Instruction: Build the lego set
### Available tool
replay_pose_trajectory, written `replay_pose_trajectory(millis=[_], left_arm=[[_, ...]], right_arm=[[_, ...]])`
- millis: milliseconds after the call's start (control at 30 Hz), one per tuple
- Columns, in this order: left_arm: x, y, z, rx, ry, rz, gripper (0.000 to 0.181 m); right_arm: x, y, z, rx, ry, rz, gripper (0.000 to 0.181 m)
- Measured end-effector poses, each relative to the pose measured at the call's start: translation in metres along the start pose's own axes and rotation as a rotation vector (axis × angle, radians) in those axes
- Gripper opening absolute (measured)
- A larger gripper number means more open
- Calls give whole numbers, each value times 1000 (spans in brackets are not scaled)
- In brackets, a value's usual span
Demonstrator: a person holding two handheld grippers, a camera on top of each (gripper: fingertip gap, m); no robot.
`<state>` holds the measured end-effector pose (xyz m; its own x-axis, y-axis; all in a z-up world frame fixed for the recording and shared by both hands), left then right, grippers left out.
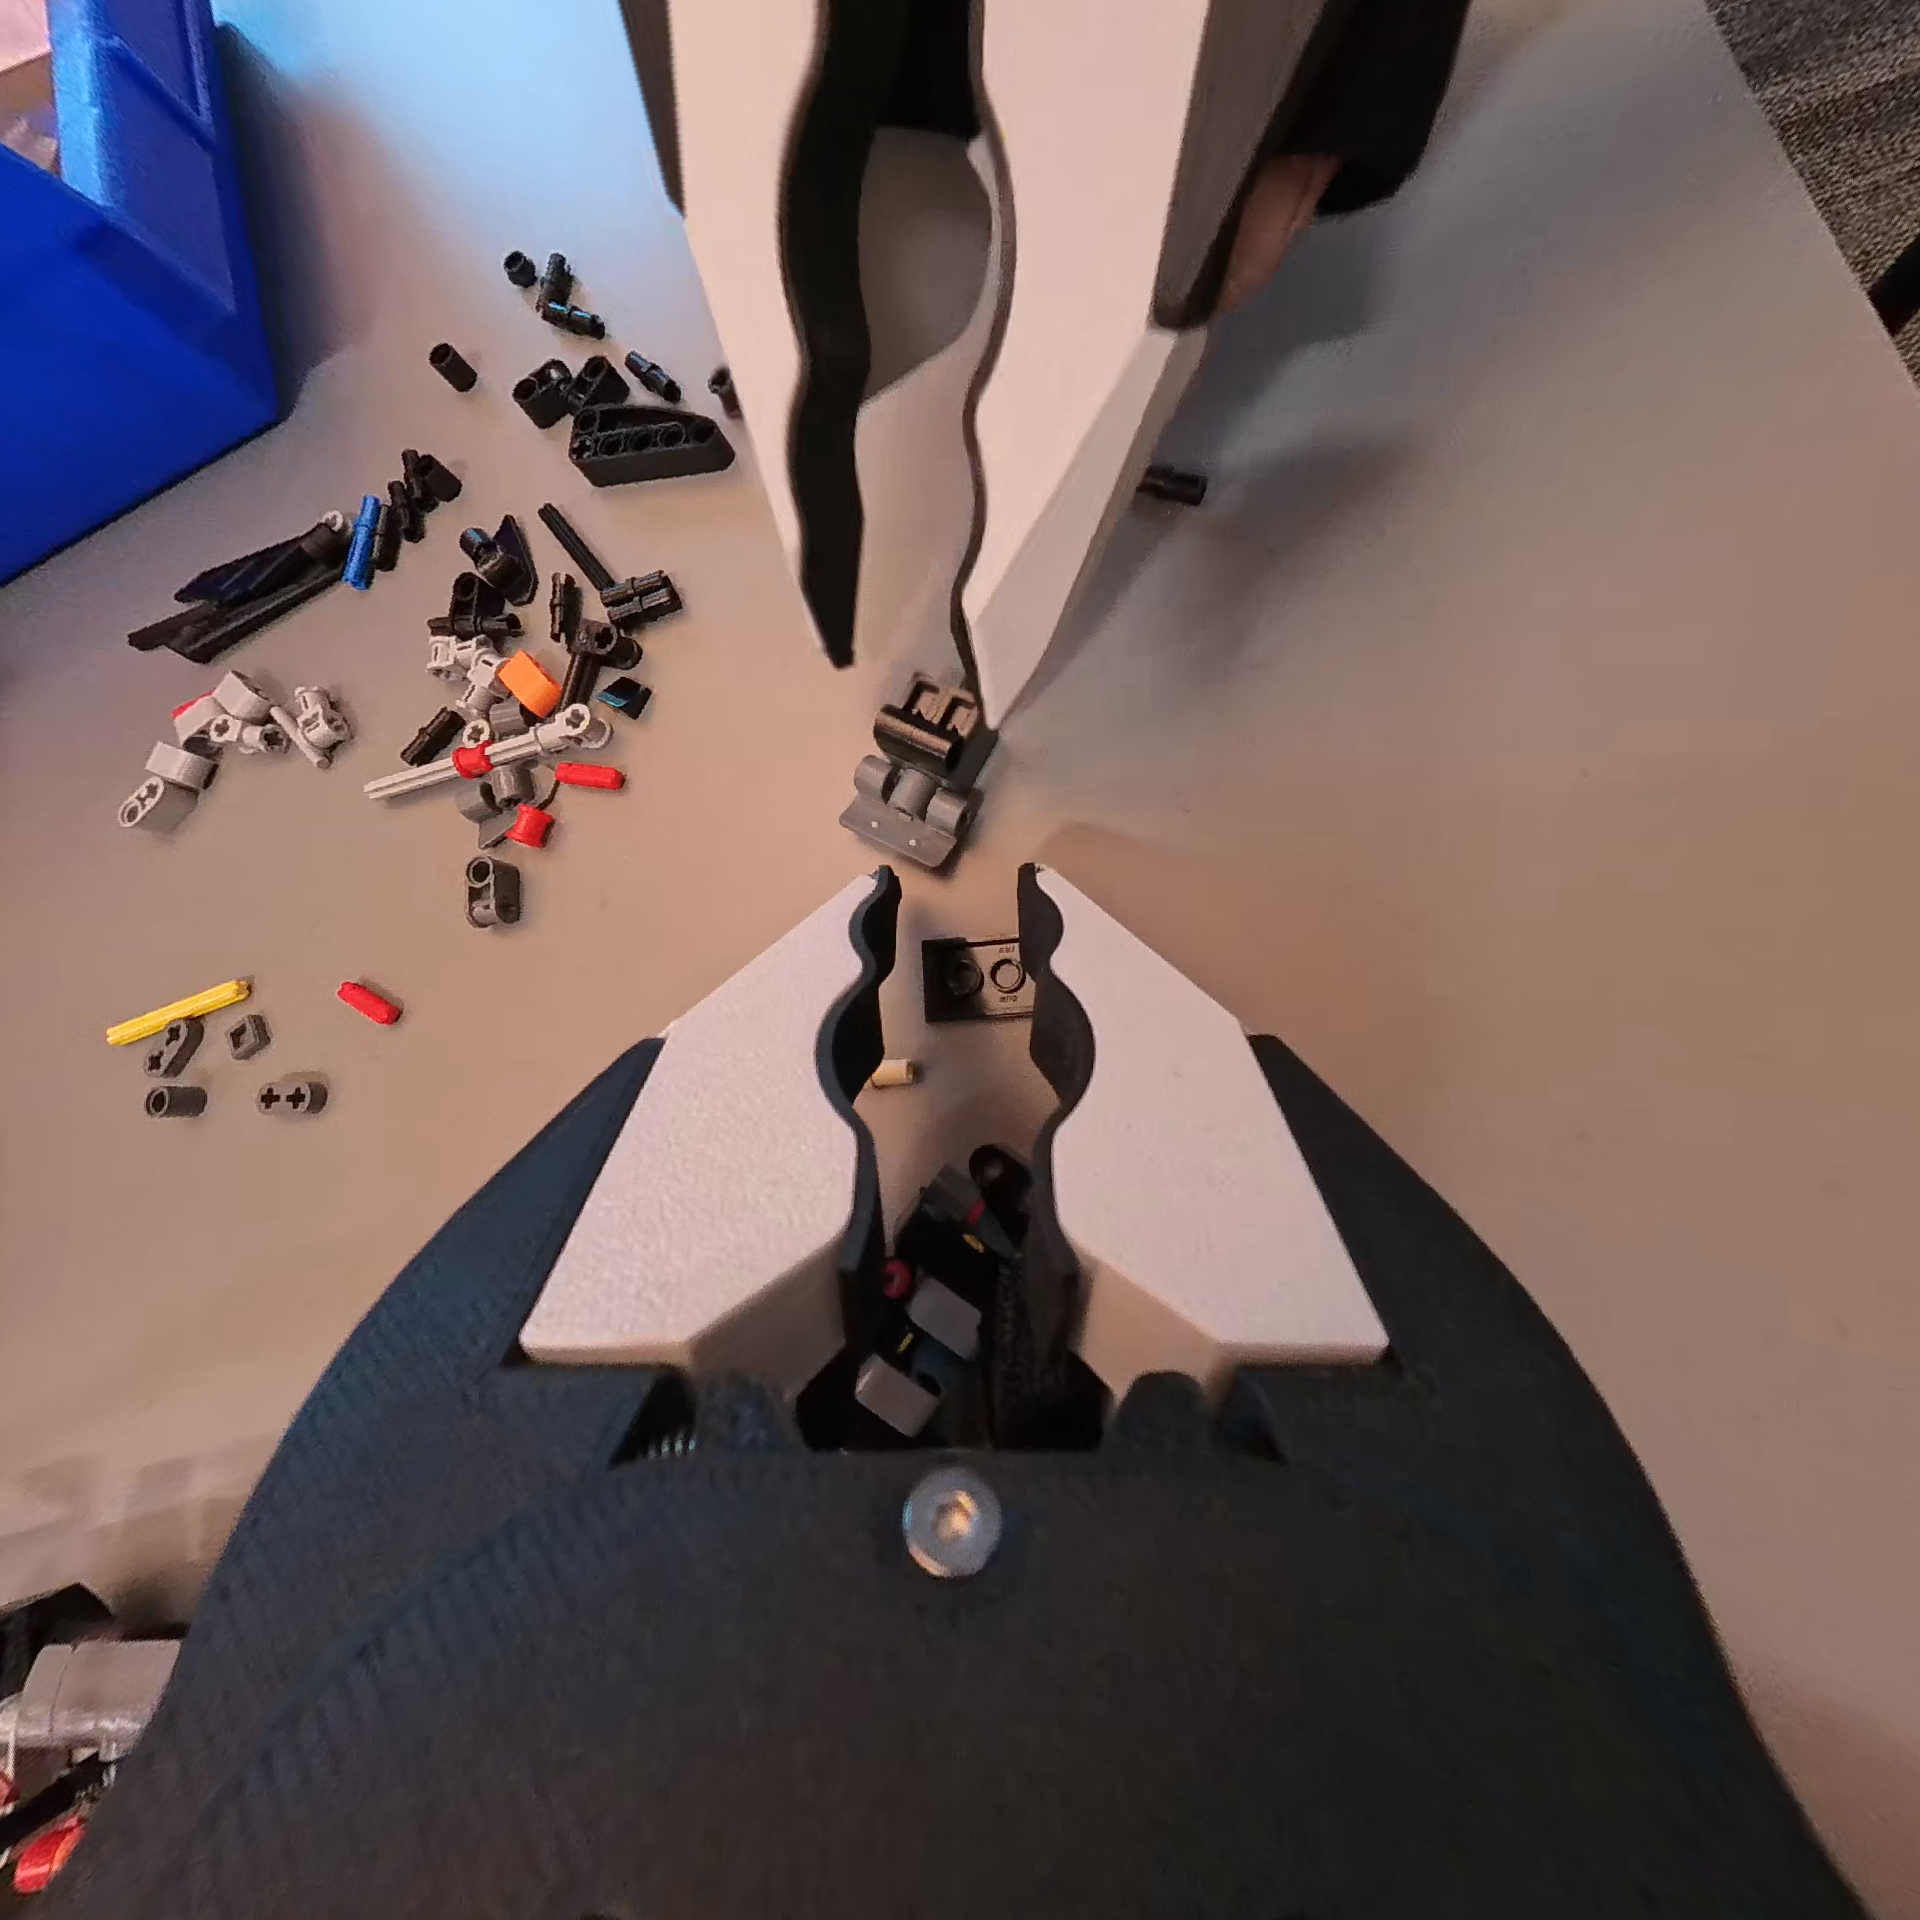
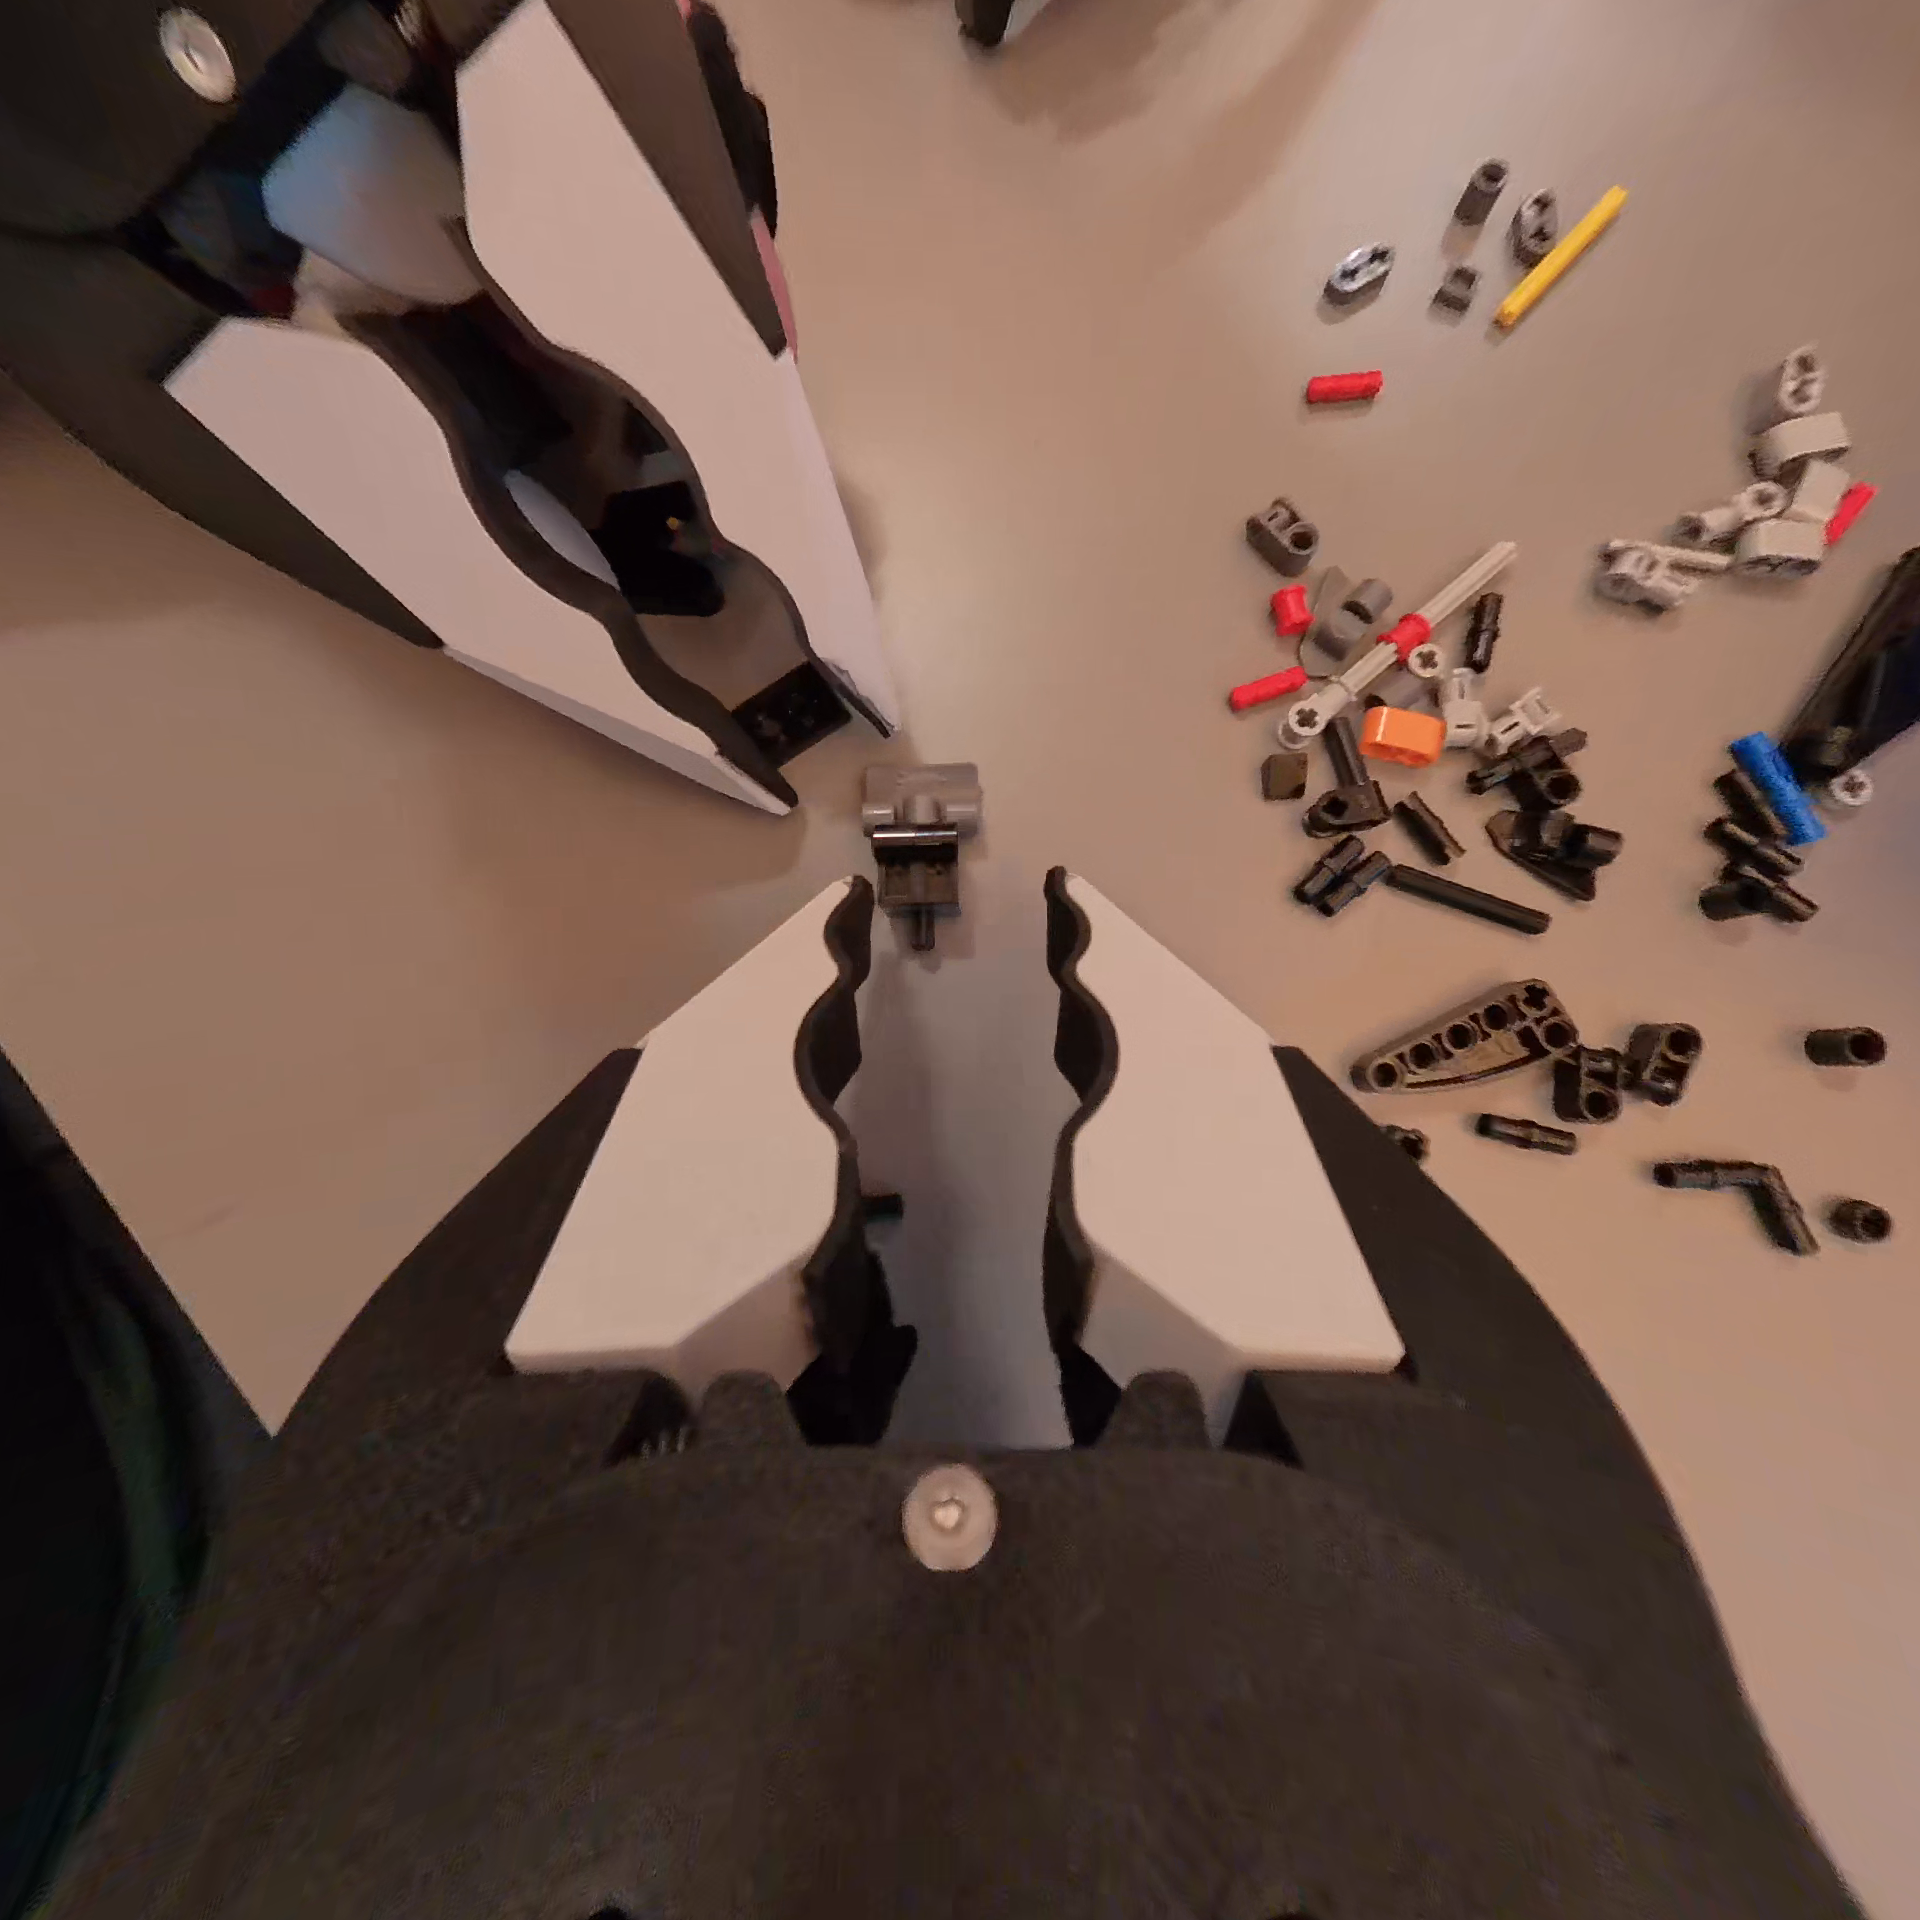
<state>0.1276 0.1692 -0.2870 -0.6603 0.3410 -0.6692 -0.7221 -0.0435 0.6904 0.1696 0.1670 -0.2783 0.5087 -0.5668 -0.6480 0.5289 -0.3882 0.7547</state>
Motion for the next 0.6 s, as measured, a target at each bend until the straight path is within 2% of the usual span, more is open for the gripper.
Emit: replay_pose_trajectory(millis=[133, 233, 267, 467, 600], left_arm=[[0, 0, 0, -1, 0, 0, 21], [0, 0, 0, 1, 2, -1, 21], [0, 0, 0, 1, 3, -2, 21], [0, 0, 0, 0, 3, 0, 22], [0, 0, 1, -2, 6, -1, 22]], right_arm=[[8, -9, 4, 16, 43, 50, 11], [8, -11, 9, 1, 34, 45, 10], [7, -11, 10, -2, 30, 39, 3], [8, -7, 15, -17, -4, 19, 4], [8, -4, 16, -40, -35, 4, 15]])
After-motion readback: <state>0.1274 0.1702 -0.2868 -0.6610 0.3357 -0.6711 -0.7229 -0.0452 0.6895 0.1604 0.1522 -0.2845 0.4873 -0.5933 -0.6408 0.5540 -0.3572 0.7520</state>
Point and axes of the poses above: each gripper's, where its closed fingertips meet, y back along the fingers, x out of its underside, z = x × y across the jaws, the point moved 1 cm from there along y, back along the fingers, and after that the axes turned 4 degrees about -x, right-handed, at the moved point
